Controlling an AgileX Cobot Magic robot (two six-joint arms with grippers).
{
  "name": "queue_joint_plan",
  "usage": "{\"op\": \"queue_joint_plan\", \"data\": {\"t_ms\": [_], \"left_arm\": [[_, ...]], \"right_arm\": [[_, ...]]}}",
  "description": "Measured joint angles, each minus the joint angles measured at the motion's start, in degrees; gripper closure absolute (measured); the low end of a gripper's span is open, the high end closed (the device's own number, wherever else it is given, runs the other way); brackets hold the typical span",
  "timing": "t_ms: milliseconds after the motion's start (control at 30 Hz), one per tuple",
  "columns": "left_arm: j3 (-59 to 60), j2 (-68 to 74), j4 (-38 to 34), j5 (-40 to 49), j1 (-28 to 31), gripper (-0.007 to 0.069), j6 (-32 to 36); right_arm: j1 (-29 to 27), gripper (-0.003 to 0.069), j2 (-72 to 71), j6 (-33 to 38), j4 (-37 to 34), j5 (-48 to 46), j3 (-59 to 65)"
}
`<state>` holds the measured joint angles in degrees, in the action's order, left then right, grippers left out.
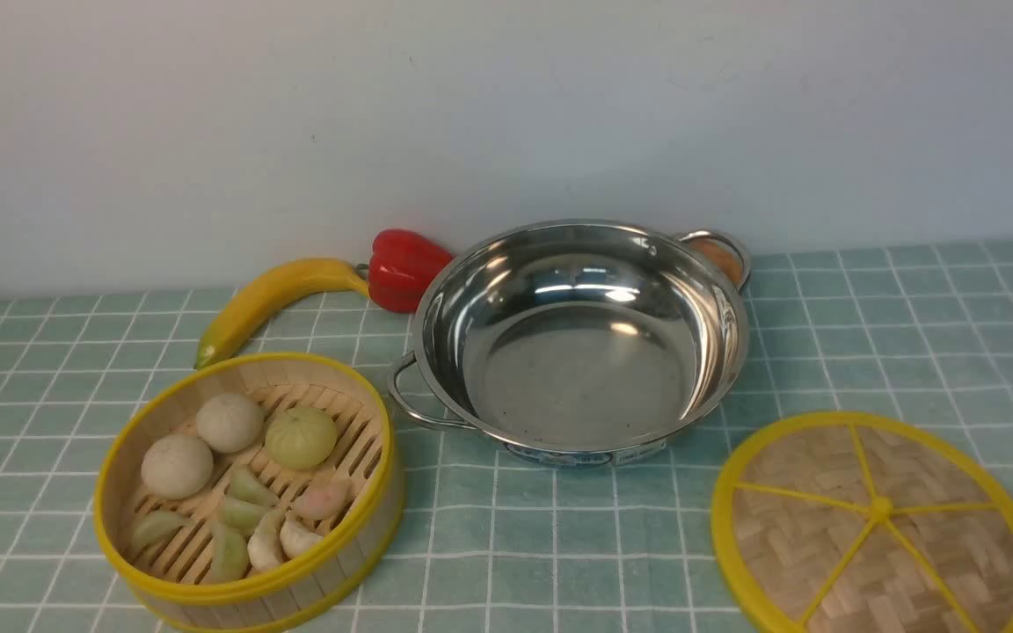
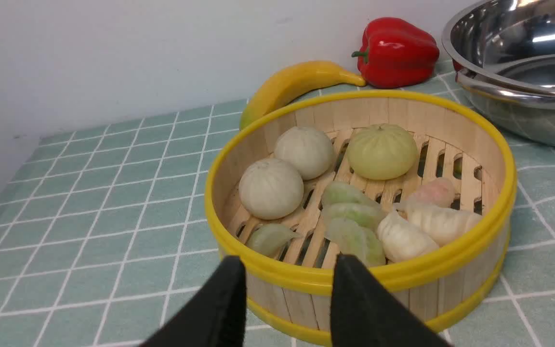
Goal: Place the steamer in the pot on the blue tablecloth, and put the lid on the steamer.
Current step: 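Grasp the rim of the steamer basket holding the buns with the left gripper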
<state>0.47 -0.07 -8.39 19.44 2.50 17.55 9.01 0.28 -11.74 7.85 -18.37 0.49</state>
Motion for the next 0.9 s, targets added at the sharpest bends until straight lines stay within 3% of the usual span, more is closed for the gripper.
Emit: {"op": "queue_joint_plan", "data": {"t_ms": [733,833,900], "left_arm": [[0.0,0.0,-0.3,0.0,0.0,0.0382,-0.2],[0.0,0.0,-5.9,0.0,0.0,0.0382,-2.7],[0.0,0.0,-14.1,-0.2,0.0,0.0382,-6.4]], "right_arm": [[0.0,0.0410,0.0,-0.1,-0.2,0.0,0.0],[0.0,0.0410,0.0,-2.8,-4.8,1.4,0.0],[0.0,0.0410,0.0,-7.8,-12.6,4.0,0.0]]}}
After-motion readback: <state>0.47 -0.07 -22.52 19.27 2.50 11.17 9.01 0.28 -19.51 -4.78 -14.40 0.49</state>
